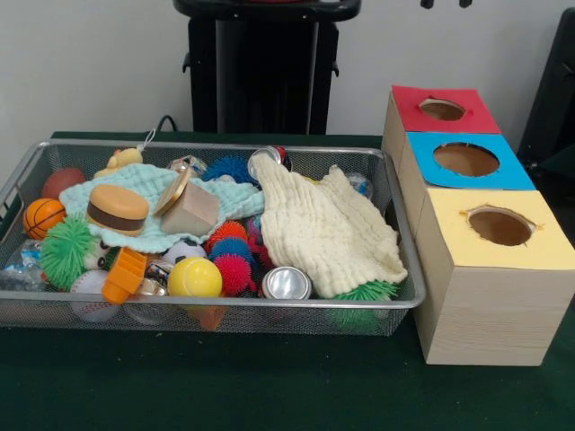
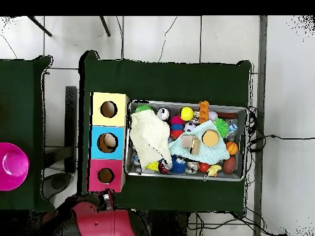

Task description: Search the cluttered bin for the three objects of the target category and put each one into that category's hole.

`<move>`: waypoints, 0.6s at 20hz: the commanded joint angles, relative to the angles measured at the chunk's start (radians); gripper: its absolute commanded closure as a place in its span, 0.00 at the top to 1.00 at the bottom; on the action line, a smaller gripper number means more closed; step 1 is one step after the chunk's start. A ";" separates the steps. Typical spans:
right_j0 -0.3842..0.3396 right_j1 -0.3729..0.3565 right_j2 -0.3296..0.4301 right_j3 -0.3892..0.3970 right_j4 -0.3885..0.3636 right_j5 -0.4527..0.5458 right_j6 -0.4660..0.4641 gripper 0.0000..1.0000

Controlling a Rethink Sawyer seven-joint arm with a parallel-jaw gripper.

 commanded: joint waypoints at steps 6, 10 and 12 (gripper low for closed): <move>0.036 0.326 0.055 -0.371 0.051 0.161 0.243 1.00; 0.075 0.298 0.017 -0.331 0.070 0.167 0.283 1.00; 0.106 0.223 -0.016 -0.235 0.083 0.144 0.314 1.00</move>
